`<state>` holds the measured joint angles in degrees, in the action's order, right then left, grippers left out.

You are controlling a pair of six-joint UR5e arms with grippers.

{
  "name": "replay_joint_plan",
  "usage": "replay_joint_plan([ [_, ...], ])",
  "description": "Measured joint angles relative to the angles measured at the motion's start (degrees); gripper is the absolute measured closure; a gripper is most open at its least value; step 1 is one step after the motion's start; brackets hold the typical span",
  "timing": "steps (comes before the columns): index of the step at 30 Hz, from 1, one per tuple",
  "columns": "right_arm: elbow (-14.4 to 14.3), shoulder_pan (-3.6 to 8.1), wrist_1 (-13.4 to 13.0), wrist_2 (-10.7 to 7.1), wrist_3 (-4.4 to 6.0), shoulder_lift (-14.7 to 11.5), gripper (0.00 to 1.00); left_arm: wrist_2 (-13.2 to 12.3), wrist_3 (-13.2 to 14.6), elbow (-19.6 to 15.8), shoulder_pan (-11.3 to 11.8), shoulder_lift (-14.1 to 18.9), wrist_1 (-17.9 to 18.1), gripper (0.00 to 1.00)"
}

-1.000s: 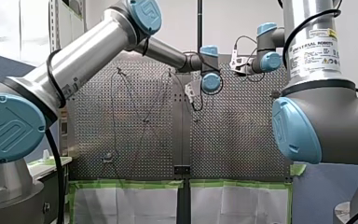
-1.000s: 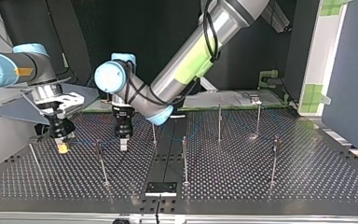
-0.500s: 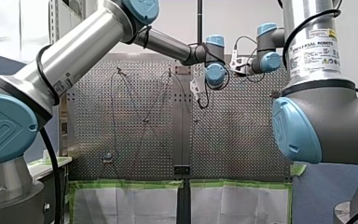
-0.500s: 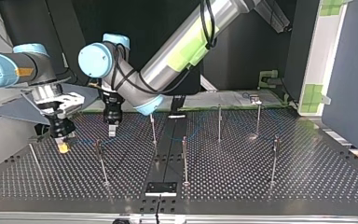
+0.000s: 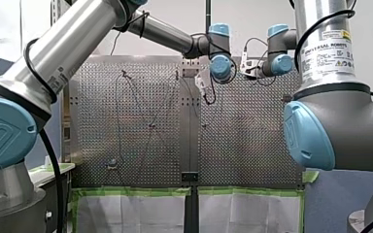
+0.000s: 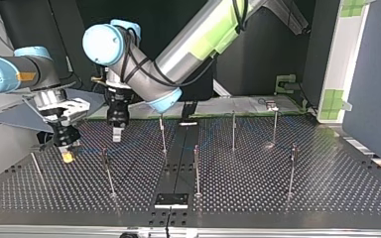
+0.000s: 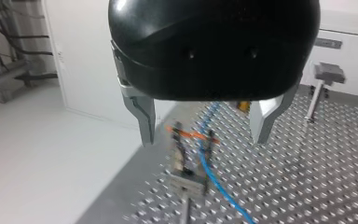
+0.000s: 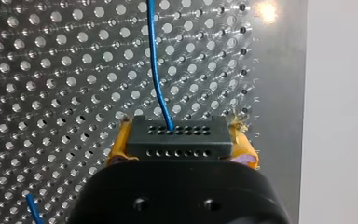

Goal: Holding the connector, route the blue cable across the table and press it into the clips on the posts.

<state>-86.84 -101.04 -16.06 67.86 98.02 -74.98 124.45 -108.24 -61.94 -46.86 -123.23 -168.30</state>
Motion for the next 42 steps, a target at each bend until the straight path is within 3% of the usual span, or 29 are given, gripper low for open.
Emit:
replay_joint_plan([
  [19, 0.0, -0.29, 0.1, 0.03, -0.1, 0.0, 1.0, 0.2, 1.0, -9.4, 0.4, 9.4, 1.9, 0.0],
  [38, 0.0, -0.01, 0.3, 1.22, -0.01, 0.0, 1.0, 0.8, -7.3, -18.9, 1.6, 18.9, 10.6, 0.0],
  [42, 0.0, -0.03, 0.3, 1.44, -0.03, 0.0, 1.0, 0.7, -8.3, -20.9, 1.6, 19.0, 12.6, 0.0],
])
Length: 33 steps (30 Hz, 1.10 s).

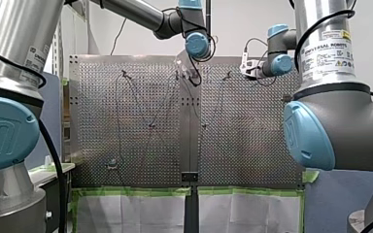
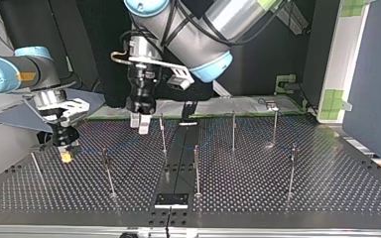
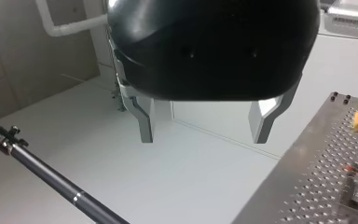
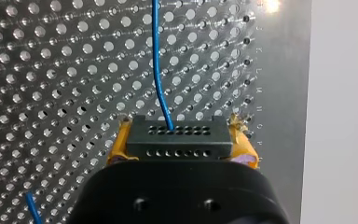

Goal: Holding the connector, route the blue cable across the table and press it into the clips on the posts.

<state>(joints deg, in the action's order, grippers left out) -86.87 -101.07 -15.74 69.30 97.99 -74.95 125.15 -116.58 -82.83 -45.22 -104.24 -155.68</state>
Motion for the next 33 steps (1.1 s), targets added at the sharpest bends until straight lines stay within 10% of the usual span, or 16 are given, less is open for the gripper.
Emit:
replay_joint_plan([
  [33, 0.0, -0.02, 0.1, 0.05, -0.09, 0.0, 1.0, -0.5, -2.1, -16.6, 1.1, -3.7, 16.6, 0.0],
])
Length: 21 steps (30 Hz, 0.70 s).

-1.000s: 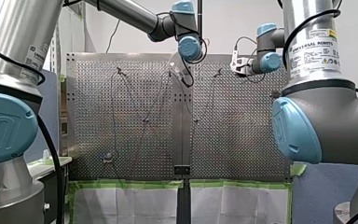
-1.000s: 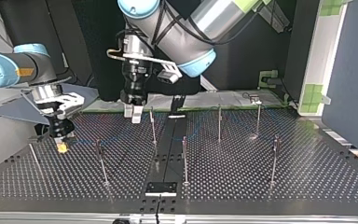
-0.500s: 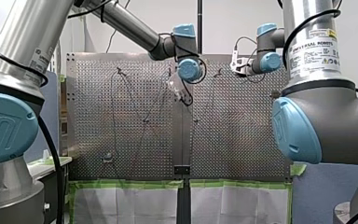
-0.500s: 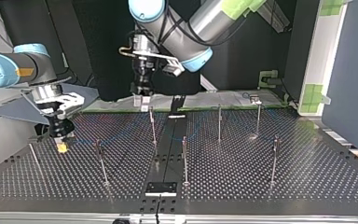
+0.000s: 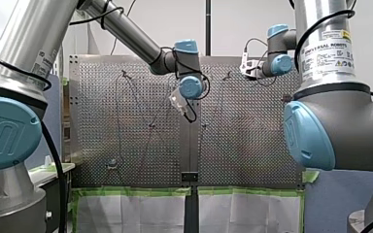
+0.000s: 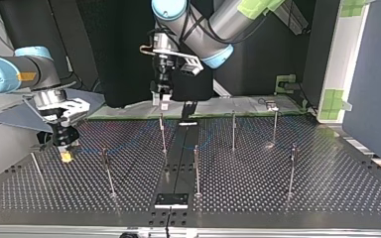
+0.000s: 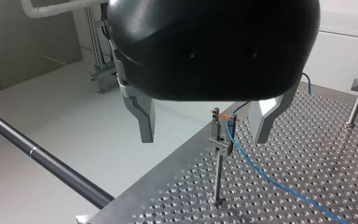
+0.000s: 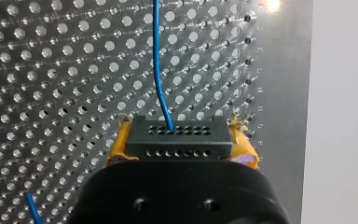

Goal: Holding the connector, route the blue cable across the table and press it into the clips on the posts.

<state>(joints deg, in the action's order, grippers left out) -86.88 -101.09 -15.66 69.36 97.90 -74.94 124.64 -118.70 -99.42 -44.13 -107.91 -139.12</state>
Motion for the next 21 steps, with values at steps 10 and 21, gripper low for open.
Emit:
replay_joint_plan([
  [10, 0.0, 0.03, 0.1, 0.0, 0.12, 0.0, 1.0, 0.1, 0.4, -4.8, 0.1, 0.0, 4.8, 0.0],
  [21, 0.0, 0.02, 0.2, 0.0, 0.05, 0.0, 1.0, -0.1, 5.5, -10.8, -0.3, 0.0, 10.8, 0.0],
])
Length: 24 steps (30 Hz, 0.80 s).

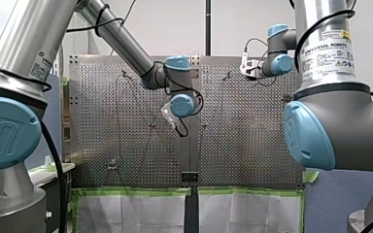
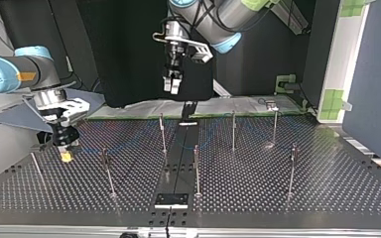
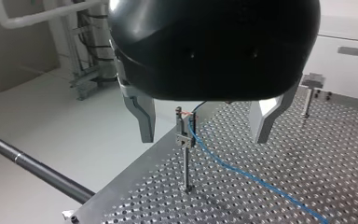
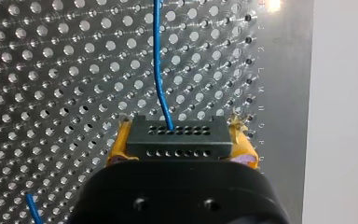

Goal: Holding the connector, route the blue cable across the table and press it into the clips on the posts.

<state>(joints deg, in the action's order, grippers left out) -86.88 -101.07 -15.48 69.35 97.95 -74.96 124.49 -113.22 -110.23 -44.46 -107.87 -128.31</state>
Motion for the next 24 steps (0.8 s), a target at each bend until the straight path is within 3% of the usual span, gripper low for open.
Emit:
replay_joint_plan([
  [6, 0.0, 0.01, 0.0, 0.0, 0.01, 0.0, 1.0, 0.2, 2.4, -3.0, 0.0, 0.0, 3.0, 0.0],
  [24, 0.0, 0.0, 0.2, 0.0, 0.07, 0.0, 1.0, 0.0, 3.2, -11.7, 0.2, 0.0, 11.7, 0.0],
])
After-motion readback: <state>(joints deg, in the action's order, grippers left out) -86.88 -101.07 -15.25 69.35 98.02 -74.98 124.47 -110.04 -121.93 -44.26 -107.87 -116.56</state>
